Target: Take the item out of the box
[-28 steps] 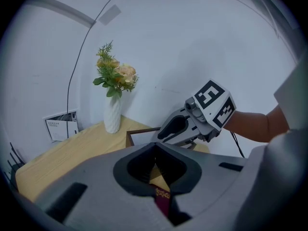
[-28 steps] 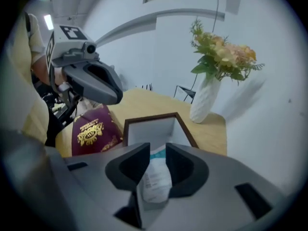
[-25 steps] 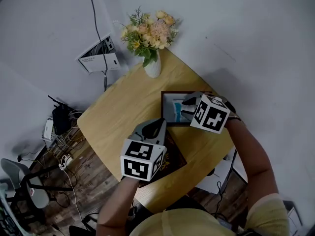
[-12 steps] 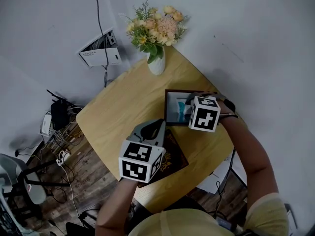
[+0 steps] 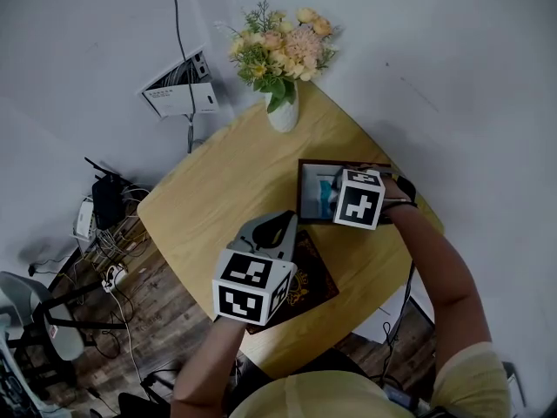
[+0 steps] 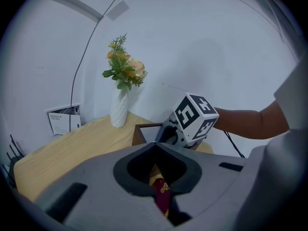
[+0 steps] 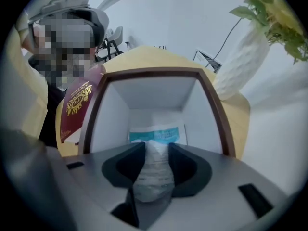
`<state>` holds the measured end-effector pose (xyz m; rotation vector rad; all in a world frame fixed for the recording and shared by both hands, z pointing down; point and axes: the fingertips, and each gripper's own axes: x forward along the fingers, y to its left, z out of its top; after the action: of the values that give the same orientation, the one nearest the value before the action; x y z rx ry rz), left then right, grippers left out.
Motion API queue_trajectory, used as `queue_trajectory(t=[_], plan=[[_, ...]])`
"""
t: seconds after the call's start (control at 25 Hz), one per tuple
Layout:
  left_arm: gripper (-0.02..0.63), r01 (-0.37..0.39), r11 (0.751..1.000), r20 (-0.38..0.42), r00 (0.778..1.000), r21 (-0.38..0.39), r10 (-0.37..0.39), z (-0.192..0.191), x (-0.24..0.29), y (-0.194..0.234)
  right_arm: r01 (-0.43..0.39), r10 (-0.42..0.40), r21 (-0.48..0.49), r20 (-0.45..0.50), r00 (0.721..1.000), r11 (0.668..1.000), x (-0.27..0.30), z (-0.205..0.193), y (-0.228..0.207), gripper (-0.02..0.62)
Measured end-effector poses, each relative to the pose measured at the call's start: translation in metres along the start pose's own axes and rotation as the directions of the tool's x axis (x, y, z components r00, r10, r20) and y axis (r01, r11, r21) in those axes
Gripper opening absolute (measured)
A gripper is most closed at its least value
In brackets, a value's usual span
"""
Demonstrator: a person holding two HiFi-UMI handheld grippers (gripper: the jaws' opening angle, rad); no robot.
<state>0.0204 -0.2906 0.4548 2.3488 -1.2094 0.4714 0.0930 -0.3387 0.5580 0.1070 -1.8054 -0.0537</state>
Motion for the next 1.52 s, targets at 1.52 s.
queue_trajectory(t=[1.52], plan=[[0.015,-0.013,0.999,0.092,0.996,0.034,0.01,0.008,-0.061,-0.013,0.315,-0.319,0.047,0.128,0.939,0.948,-0.099,0.032,0.013,0.043]])
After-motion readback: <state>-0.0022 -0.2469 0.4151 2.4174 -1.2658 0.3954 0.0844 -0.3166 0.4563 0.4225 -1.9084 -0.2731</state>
